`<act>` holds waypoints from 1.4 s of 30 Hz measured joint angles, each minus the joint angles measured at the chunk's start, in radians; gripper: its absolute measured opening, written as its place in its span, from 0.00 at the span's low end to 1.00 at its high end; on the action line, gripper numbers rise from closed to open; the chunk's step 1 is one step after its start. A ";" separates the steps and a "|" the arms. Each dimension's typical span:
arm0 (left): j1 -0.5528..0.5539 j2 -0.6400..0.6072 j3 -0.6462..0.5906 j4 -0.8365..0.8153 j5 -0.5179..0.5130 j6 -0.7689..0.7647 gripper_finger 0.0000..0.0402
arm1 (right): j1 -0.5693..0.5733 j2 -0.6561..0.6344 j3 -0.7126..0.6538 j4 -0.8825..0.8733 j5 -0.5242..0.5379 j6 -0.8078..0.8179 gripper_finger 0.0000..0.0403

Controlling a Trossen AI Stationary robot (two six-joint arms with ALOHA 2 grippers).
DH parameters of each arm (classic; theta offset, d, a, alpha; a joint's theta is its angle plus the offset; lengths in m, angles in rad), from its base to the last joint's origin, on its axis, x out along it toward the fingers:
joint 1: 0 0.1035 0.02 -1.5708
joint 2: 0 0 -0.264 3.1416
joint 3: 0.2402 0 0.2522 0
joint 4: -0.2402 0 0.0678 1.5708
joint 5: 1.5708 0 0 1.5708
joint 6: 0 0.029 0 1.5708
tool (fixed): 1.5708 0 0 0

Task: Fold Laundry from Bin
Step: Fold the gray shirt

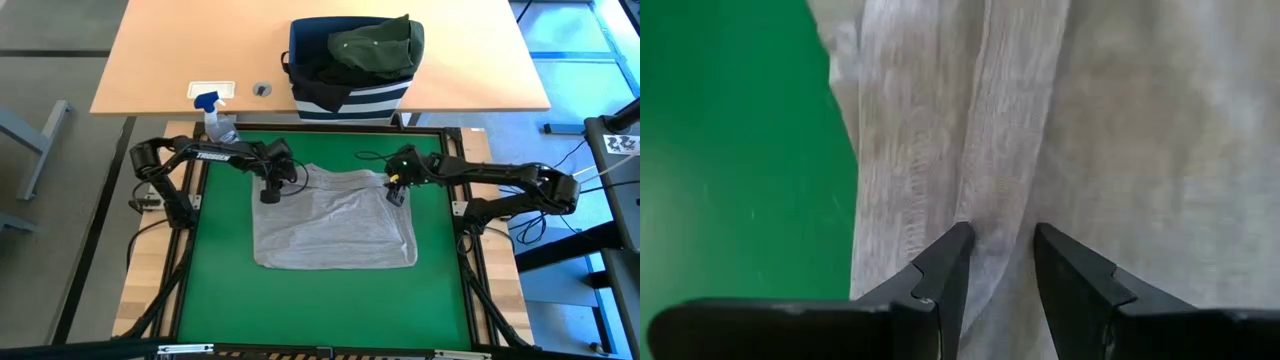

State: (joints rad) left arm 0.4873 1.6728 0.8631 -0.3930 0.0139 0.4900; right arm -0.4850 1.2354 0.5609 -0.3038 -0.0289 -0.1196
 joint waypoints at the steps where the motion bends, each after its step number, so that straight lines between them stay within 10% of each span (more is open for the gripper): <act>1: 0.000 0.002 0.000 0.006 -0.008 -0.009 0.27 | 0.000 0.000 -0.006 0.000 0.000 -0.012 0.45; 22: 0.012 0.001 0.000 0.062 -0.146 -0.249 0.11 | 0.000 0.106 -0.074 0.170 0.062 -0.175 0.44; 37: 0.012 0.001 0.000 0.062 -0.202 -0.294 0.02 | -0.004 0.115 -0.010 0.168 0.206 -0.174 0.03; 42: 0.014 0.001 0.000 0.041 -0.254 -0.333 0.01 | -0.037 0.115 0.006 0.110 0.214 -0.151 0.03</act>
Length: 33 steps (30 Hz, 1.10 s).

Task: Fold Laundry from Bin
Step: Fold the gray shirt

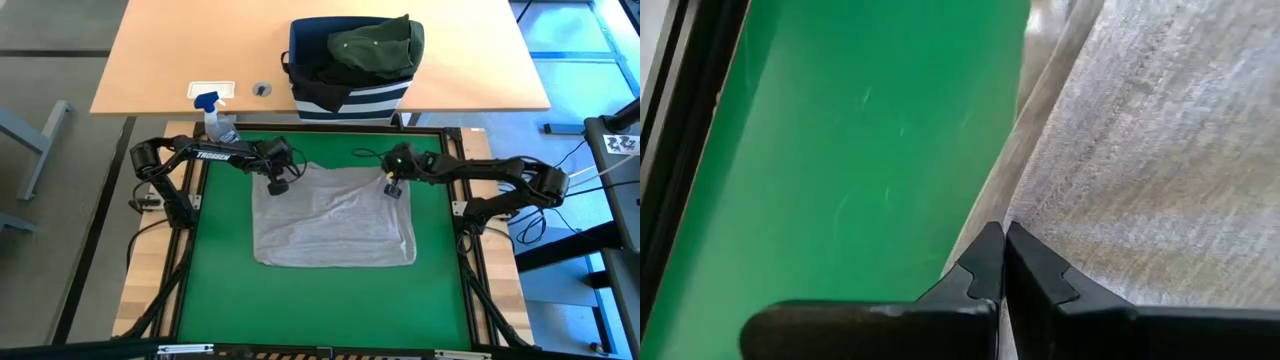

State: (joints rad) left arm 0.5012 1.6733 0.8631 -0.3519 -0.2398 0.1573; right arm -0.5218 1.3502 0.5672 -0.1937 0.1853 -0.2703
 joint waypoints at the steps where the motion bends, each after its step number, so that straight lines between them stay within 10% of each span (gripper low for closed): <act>1: 0.002 0.000 0.000 -0.008 -0.007 -0.010 0.01 | -0.008 0.000 0.007 -0.017 0.007 0.008 0.03; 14: 0.008 -0.006 0.002 0.022 -0.178 -0.035 0.01 | -0.054 0.003 0.036 -0.035 0.011 0.037 0.01; 23: 0.052 -0.006 -0.005 0.132 -0.213 -0.034 0.02 | -0.070 0.039 0.037 0.060 0.204 0.127 0.01; 33: 0.067 -0.014 0.035 0.031 -0.134 0.008 0.24 | -0.069 0.059 0.071 -0.014 0.221 0.183 0.35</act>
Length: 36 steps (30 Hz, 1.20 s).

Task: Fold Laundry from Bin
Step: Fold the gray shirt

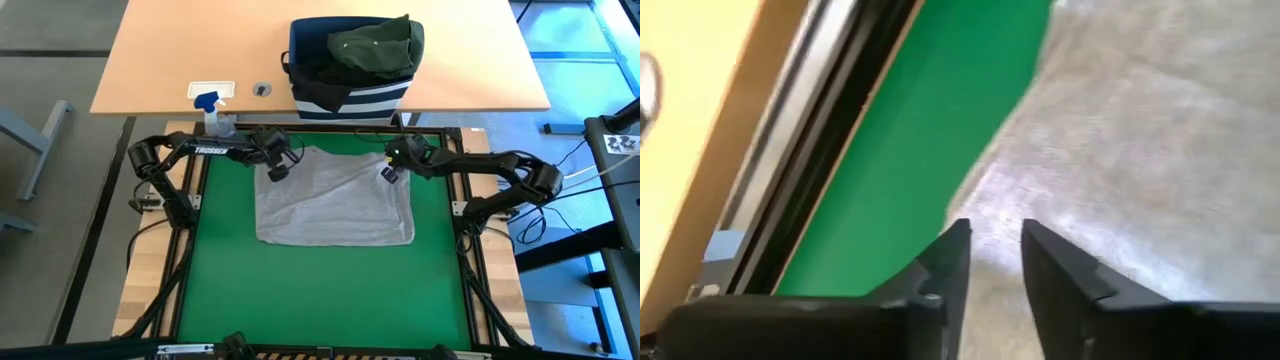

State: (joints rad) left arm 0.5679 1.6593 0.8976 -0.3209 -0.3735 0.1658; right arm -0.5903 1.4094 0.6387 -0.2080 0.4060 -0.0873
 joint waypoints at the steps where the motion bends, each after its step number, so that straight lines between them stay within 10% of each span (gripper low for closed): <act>1: -0.005 -0.007 0.022 -0.042 0.018 0.001 0.26 | 0.000 -0.011 0.029 -0.053 -0.006 -0.012 0.38; 13: -0.096 -0.197 0.136 -0.304 0.496 -0.178 0.45 | 0.047 -0.199 0.234 -0.397 -0.672 -0.036 0.52; 18: -0.234 -0.201 0.136 -0.402 0.604 -0.225 0.51 | 0.162 -0.207 0.233 -0.432 -0.705 -0.037 0.50; 36: -0.753 -0.194 -0.004 -0.397 0.391 -0.529 0.49 | 0.565 -0.208 0.131 -0.442 -0.653 0.171 0.49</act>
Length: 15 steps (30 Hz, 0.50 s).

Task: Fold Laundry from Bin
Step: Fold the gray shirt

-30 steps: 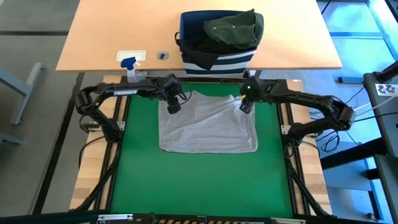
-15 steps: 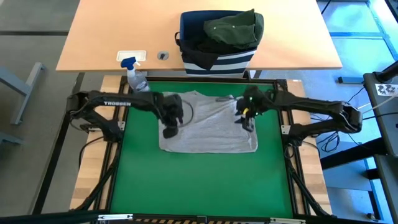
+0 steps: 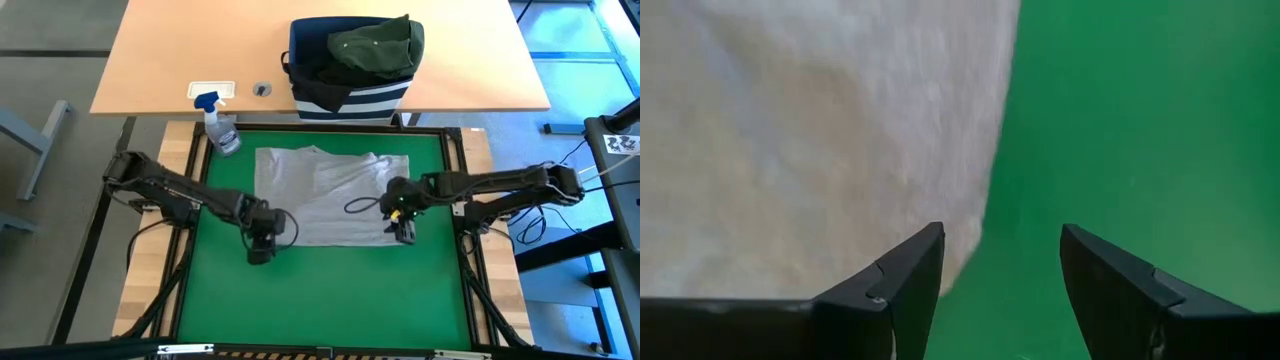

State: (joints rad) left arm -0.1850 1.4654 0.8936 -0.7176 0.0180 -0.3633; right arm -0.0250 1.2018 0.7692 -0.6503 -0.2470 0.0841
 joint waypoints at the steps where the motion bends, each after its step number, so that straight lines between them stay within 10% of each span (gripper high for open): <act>1: -0.008 0.000 -0.022 0.018 -0.001 -0.002 0.49 | 0.013 0.000 0.000 -0.003 0.009 0.014 0.49; 15: -0.018 0.000 -0.230 0.216 -0.114 0.112 0.48 | 0.073 0.029 0.000 -0.013 0.091 0.196 0.50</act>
State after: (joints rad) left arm -0.2034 1.4658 0.6635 -0.5015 -0.0963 -0.2513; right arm 0.0483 1.2308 0.7692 -0.6634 -0.1561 0.2802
